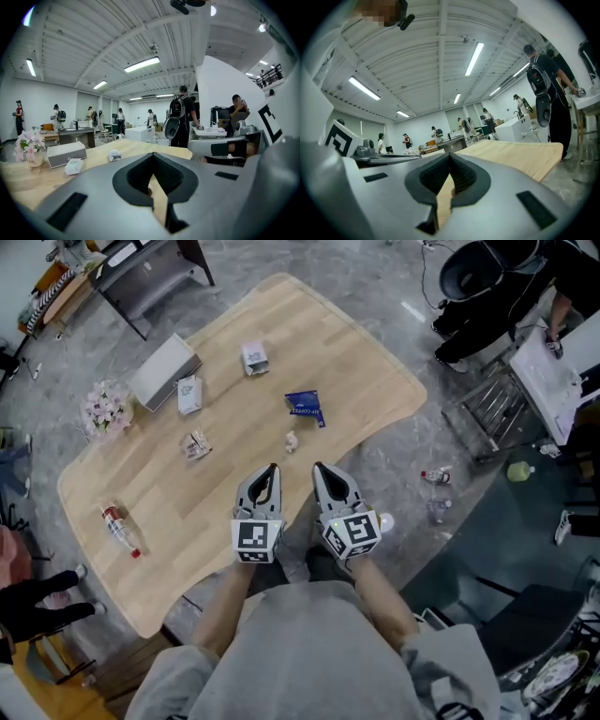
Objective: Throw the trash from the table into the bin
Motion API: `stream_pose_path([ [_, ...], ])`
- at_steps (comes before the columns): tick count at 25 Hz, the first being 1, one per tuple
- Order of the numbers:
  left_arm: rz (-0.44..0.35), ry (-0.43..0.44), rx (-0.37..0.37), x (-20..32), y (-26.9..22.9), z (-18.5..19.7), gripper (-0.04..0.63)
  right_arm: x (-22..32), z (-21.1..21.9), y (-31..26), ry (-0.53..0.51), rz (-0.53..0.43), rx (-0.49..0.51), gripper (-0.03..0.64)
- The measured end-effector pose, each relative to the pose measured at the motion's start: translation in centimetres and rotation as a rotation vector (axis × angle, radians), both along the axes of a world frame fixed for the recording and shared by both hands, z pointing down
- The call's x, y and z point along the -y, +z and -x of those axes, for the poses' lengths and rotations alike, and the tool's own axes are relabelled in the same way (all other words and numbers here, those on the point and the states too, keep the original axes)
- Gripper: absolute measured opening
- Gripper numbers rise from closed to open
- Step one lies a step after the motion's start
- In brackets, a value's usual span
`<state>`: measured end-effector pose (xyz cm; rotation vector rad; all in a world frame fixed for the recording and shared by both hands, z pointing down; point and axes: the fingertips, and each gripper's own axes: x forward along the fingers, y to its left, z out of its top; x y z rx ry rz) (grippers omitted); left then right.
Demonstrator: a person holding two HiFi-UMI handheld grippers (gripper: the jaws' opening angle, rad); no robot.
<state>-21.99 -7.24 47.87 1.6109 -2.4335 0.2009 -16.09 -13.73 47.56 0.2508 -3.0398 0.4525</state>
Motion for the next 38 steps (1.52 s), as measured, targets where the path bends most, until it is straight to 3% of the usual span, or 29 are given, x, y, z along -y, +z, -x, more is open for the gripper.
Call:
stream_pose_path([
  [6, 0.018, 0.068, -0.051, 2.5, 3.6, 2.8, 0.005, 2.1, 2.7, 4.1, 0.073, 0.045, -0.048, 0.005],
  [20, 0.096, 0.096, -0.15, 4.8, 10.0, 5.3, 0.005, 3.6, 5.6, 9.2, 0.141, 0.108, -0.103, 0.005],
  [25, 0.188, 0.114, -0.191, 6.4, 13.2, 5.2, 0.006, 4.3, 5.7, 10.5, 0.149, 0.124, -0.115, 0.005],
  [28, 0.255, 0.144, -0.227, 7.5, 15.0, 4.8, 0.118, 4.6, 5.4, 11.2, 0.161, 0.143, -0.121, 0.005],
  [30, 0.3, 0.152, -0.239, 8.1, 16.1, 4.7, 0.154, 4.6, 5.2, 11.5, 0.165, 0.154, -0.127, 0.005],
  [38, 0.45, 0.152, -0.219, 8.9, 19.1, 4.6, 0.152, 5.0, 4.6, 12.5, 0.176, 0.176, -0.137, 0.005],
])
